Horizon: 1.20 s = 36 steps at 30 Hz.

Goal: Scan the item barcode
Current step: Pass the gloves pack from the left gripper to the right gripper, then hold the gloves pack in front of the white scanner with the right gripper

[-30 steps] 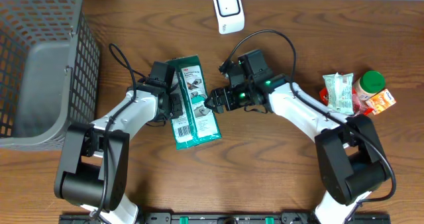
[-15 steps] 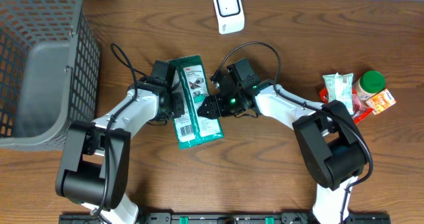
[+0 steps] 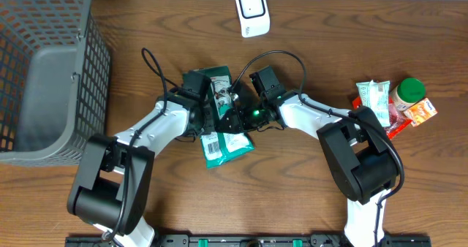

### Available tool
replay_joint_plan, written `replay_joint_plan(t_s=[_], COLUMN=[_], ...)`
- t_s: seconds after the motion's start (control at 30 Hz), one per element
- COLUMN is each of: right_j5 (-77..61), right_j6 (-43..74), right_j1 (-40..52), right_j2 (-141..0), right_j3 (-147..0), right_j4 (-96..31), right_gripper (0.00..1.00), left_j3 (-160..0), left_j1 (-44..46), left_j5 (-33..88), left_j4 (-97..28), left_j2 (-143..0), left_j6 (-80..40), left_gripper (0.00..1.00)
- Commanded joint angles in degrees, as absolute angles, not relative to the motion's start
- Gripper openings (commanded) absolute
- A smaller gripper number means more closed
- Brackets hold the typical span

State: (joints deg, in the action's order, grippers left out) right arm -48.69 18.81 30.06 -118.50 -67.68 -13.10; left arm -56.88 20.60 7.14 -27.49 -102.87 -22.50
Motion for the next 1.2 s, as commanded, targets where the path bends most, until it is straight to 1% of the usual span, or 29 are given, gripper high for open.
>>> replay_joint_plan(t_s=[0.0,0.07,0.23,0.27,0.3,0.37,0.4,0.5,0.6,0.7,0.73,0.77,0.8,0.9,0.93,1.03,1.17], right_j5=[-51.00,-50.85,-49.93,-49.71,-49.52,-49.12,-48.42,-43.09,-41.41,-41.43,-41.41,-40.75,-38.68,-33.58,-32.69,-29.54,-24.38], right_j6=[16.27,15.00,12.97,12.93,12.56,11.68,11.33,8.69,4.54,3.55,1.28,-2.50,-3.01,-6.42,-8.16,-9.56,-12.36], right_j1=[30.00,30.09,29.82,29.36,29.06,28.47,28.23,27.94,27.77,26.94,26.63,26.44,26.44,26.68,26.87,27.11,27.07], right_j2=[-118.91,-118.91,-118.80,-118.45,-118.13,-117.10,-116.33,-112.90,-108.60,-103.90,-101.71,-98.45,-96.64,-91.96,-89.97,-86.76,-84.97], right_j3=[-67.26,-67.26,-67.29,-67.29,-67.29,-67.29,-67.29,-67.31,-67.31,-67.31,-67.31,-67.35,-67.35,-67.37,-67.37,-67.40,-70.22], right_j4=[-12.82,-12.82,-12.84,-12.84,-12.88,-13.30,-13.85,-16.82,-19.64,-20.95,-21.74,-22.74,-23.16,-24.60,-24.97,-25.39,-30.44], right_gripper=[0.28,0.19,0.07,0.03,0.01,0.01,0.01,0.01,0.01,0.01,0.01,0.01,0.01,0.01,0.01,0.01,0.01], left_j3=[-54.22,-54.24,-55.18,-55.90,-56.25,-56.77,-56.84,-56.82,-56.82,-56.82,-56.82,-56.82,-56.80,-56.14,-55.77,-55.53,-55.53], left_j1=[21.93,21.93,21.23,20.45,19.90,18.48,17.72,15.05,11.86,8.54,7.29,5.32,4.58,2.76,2.28,2.00,2.00], left_j5=[10.02,10.02,10.00,9.87,9.85,9.87,9.87,9.85,9.34,7.42,6.94,6.81,6.83,6.74,6.35,4.21,3.44], left_j4=[-28.86,-28.88,-30.46,-31.33,-31.77,-32.58,-32.80,-33.67,-34.11,-34.50,-34.54,-34.52,-34.57,-34.70,-34.68,-34.68,-34.61], left_j2=[-107.26,-107.22,-104.49,-102.04,-100.47,-96.62,-94.72,-88.49,-83.00,-79.40,-78.59,-78.11,-78.13,-78.83,-79.37,-81.25,-83.90], left_j6=[-23.00,-22.98,-22.96,-22.96,-22.96,-22.98,-22.98,-22.96,-21.78,-21.21,-21.21,-20.97,-20.40,-19.05,-19.07,-19.07,-19.09], left_gripper=[0.25,0.25,0.25,0.25,0.25,0.26,0.29,0.32,0.33,0.33,0.33,0.38,0.40,0.41,0.43,0.53,0.55])
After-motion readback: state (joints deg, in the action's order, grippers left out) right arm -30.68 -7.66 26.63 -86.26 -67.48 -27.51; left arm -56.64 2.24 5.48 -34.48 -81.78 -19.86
